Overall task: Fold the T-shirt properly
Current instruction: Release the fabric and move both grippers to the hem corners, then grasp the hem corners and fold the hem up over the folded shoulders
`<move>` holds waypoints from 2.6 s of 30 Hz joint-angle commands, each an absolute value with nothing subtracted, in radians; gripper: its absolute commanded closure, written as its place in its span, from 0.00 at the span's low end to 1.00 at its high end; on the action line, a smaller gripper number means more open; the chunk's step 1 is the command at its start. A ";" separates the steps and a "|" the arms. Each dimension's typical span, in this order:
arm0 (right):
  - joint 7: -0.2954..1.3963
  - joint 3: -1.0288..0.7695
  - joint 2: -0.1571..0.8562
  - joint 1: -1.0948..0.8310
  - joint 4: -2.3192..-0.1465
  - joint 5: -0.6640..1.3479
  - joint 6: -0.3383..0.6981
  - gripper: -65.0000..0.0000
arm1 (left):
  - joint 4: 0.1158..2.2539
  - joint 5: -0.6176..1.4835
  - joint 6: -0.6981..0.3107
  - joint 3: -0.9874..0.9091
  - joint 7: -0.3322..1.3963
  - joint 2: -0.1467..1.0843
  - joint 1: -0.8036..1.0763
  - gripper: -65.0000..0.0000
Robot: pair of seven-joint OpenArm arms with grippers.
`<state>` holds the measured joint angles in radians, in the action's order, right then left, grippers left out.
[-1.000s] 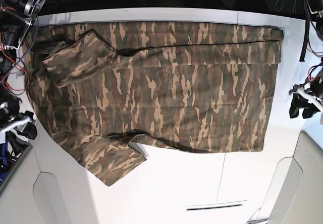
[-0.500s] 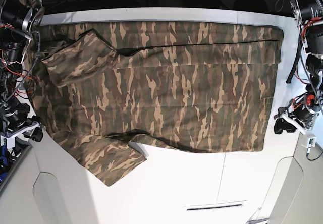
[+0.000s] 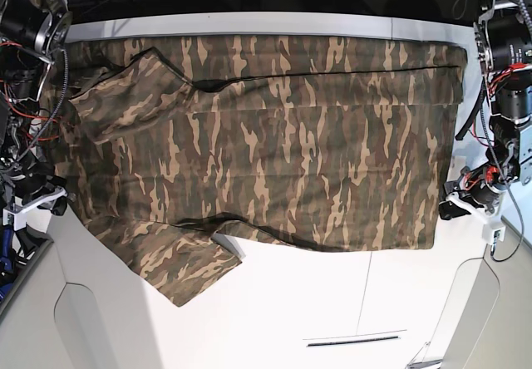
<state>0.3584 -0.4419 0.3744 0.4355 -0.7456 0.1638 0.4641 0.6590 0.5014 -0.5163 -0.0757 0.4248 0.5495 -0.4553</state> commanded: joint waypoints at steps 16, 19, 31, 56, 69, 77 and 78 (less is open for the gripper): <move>0.329 -0.442 0.353 0.459 -0.709 0.195 0.472 0.65 | 0.634 0.494 -0.516 -0.078 0.378 0.461 -0.491 0.44; 0.329 -0.437 0.329 0.459 -0.709 0.198 0.479 0.65 | 0.634 0.495 -0.516 -0.078 0.385 0.453 -0.505 0.44; 0.310 -0.317 0.316 0.463 -0.710 0.244 0.505 0.78 | 0.634 0.496 -0.516 -0.078 0.396 0.446 -0.524 0.61; 0.595 -0.313 0.344 0.403 -1.104 0.406 0.572 1.00 | 0.865 0.796 -0.698 -0.078 0.732 0.609 -0.490 1.00; 0.680 -0.480 0.349 0.110 -1.429 0.533 0.574 1.00 | 1.308 0.884 -0.698 -0.078 0.799 0.768 -0.170 1.00; 0.727 -0.567 0.348 -0.046 -1.523 0.595 0.574 1.00 | 1.455 0.883 -0.698 -0.079 0.836 0.793 -0.032 1.00; 0.726 -0.574 0.348 -0.063 -1.523 0.595 0.574 1.00 | 1.459 0.883 -0.698 -0.079 0.836 0.793 -0.020 1.00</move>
